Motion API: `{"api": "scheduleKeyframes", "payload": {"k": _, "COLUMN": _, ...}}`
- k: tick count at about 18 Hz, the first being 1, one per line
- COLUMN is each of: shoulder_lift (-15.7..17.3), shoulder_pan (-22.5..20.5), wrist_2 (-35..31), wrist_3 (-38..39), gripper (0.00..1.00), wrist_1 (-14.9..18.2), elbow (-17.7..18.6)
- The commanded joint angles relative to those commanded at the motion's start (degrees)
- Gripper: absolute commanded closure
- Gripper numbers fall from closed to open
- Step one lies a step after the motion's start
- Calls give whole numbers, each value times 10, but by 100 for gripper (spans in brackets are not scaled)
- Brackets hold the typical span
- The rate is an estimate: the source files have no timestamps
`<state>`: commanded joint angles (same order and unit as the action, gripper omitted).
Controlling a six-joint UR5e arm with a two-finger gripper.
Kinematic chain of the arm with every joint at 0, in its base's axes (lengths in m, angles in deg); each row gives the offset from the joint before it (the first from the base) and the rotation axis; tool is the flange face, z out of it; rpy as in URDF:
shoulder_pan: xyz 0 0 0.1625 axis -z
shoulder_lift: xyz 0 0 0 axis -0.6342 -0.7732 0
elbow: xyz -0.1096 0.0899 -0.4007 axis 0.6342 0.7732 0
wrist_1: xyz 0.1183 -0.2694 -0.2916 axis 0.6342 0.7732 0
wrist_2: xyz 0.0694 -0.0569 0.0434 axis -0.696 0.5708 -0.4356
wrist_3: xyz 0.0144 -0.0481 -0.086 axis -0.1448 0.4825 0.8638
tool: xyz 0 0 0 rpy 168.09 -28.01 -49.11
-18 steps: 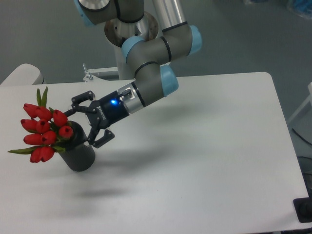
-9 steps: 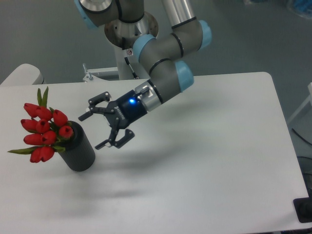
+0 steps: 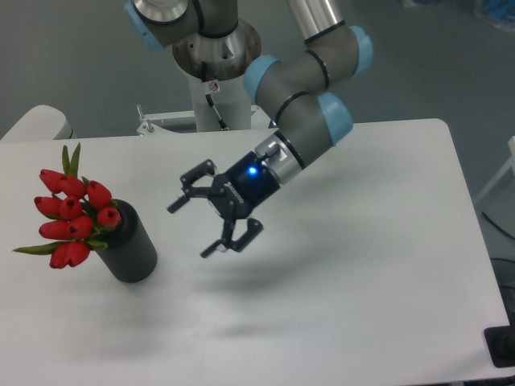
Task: Insert the flowers into the vase
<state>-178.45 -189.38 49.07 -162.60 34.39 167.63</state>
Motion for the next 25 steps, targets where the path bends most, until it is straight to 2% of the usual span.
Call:
{"api": "scheduleKeyframes", "payload": {"k": 8, "shoulder_lift": -20, "shoulder_pan": -15, "wrist_2": -61, "wrist_3": 1, "gripper": 0, "wrist_1": 3, "elbow": -51}}
{"api": "scheduleKeyframes", "payload": {"k": 12, "shoulder_lift": -41, "shoulder_pan": -23, "wrist_2": -150, "wrist_3": 0, "gripper": 0, "wrist_1": 3, "elbow": -78}}
{"api": "scheduleKeyframes", "payload": {"k": 14, "shoulder_lift": -48, "shoulder_pan": -41, "wrist_2": -194, "wrist_3": -5, "gripper": 0, "wrist_1": 3, "elbow": -82}}
{"api": "scheduleKeyframes", "payload": {"k": 16, "shoulder_lift": -55, "shoulder_pan": -48, "wrist_2": -204, "wrist_3": -7, "gripper": 0, "wrist_1": 2, "elbow": -87}}
{"api": "scheduleKeyframes", "payload": {"k": 18, "shoulder_lift": -63, "shoulder_pan": -51, "wrist_2": -214, "wrist_3": -5, "gripper": 0, "wrist_1": 4, "elbow": -107}}
{"api": "scheduleKeyframes", "payload": {"k": 22, "shoulder_lift": -76, "shoulder_pan": -50, "wrist_2": -299, "wrist_3": -10, "gripper": 0, "wrist_1": 21, "elbow": -136}}
{"api": "scheduleKeyframes", "payload": {"k": 25, "shoulder_lift": -85, "shoulder_pan": -49, "wrist_2": -355, "wrist_3": -11, "gripper": 0, "wrist_1": 46, "elbow": -167}}
